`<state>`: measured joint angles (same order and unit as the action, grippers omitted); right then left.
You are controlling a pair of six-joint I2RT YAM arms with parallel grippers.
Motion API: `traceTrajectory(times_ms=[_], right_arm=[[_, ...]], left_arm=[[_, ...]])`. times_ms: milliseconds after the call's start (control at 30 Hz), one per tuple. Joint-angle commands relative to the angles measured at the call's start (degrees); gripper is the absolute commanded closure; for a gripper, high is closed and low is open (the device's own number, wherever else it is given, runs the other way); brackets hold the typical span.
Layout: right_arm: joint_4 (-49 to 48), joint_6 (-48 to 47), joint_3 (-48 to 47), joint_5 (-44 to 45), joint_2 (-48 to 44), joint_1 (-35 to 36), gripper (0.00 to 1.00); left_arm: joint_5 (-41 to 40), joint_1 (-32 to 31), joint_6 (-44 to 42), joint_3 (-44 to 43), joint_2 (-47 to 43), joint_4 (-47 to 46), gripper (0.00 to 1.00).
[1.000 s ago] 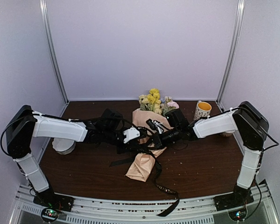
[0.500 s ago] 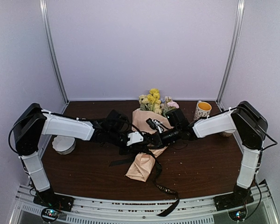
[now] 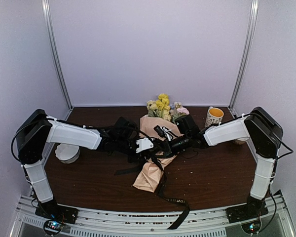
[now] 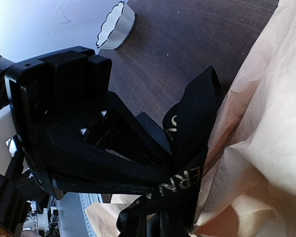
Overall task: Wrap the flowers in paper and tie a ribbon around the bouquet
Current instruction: Cross the half-tied ribbon over the folded bouquet.
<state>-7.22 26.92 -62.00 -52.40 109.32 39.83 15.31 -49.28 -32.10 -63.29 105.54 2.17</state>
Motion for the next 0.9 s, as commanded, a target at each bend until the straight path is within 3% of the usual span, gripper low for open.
traceTrajectory(times_ms=[0,533,733,867], right_arm=[[-2.36,0.49,-1.01,-1.63,0.75,-0.2,0.88],[3.46,-2.11,-1.25,4.79,0.69,-0.13,0.82],[2.74,-1.67,-1.37,2.94,-0.29,-0.06,0.99],[2.96,-1.41,-1.37,3.2,-1.47,-0.16,1.0]], left_arm=[[0.71,0.27,5.46,-1.37,-0.66,-4.97,1.0],[4.55,0.41,8.11,-2.26,0.85,-3.4,1.0],[4.53,0.41,8.7,-3.78,1.66,-1.78,1.0],[3.67,0.35,8.72,-4.08,1.5,-0.35,1.0]])
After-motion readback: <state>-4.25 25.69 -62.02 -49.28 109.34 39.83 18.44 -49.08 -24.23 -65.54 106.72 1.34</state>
